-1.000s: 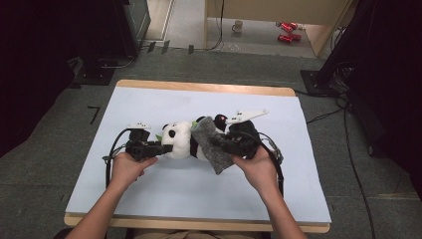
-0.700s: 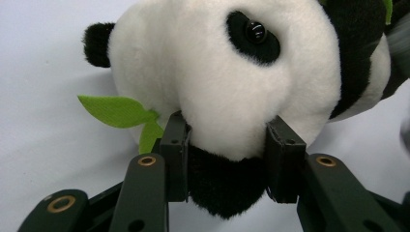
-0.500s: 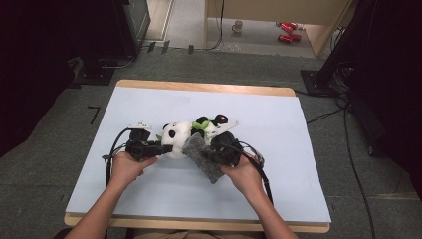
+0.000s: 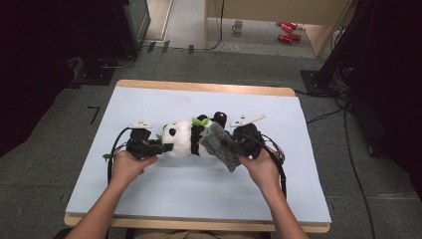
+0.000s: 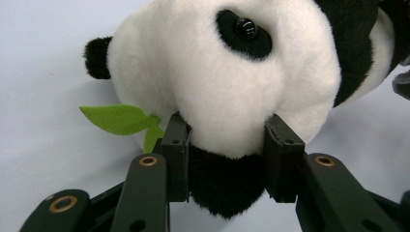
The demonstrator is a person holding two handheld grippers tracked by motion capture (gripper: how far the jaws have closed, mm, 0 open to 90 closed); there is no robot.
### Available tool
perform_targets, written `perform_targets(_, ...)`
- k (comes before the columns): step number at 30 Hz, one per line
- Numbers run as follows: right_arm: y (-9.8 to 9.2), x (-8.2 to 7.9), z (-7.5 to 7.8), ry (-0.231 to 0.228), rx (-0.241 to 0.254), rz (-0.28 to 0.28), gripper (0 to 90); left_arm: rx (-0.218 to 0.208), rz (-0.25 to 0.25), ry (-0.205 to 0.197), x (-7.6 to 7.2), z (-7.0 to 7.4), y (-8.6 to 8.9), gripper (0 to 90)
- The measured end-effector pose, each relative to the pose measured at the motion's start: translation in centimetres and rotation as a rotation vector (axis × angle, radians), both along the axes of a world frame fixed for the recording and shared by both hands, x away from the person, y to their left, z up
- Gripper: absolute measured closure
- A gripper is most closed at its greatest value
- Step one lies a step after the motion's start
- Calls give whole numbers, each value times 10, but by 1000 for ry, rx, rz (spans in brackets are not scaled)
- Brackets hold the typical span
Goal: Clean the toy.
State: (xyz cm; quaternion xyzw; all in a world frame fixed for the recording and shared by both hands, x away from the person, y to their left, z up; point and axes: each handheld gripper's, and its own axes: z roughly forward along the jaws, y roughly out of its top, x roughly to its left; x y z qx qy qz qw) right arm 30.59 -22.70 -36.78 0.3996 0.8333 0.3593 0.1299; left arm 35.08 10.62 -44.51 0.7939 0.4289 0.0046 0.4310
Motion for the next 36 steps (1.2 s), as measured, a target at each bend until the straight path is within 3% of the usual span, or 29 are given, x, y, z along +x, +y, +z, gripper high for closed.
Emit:
perform_targets(7, 7, 2, -3, -3, 7, 7, 803, -3, -39, -65, -5, 2, 4, 468)
perform_targets(12, 5, 5, -4, -9, 17, -11, 803, 34, -83, -162, -12, 4, 6, 410)
perform_targets(15, 3, 8, -5, -9, 28, -17, 802, 34, -103, -204, -14, 4, 8, 384)
perform_targets(23, -3, 18, -4, -16, 46, -44, 796, 29, -136, -236, -9, -5, 18, 318)
perform_targets(30, -7, 29, -5, -9, 75, -53, 793, 22, -156, -283, -2, -12, 10, 278)
perform_targets(34, -7, 31, -5, -5, 75, -63, 792, -22, -123, -316, 5, -17, 8, 247)
perform_targets(36, -9, 33, -6, -5, 77, -68, 792, -58, -109, -297, 9, -19, 7, 234)
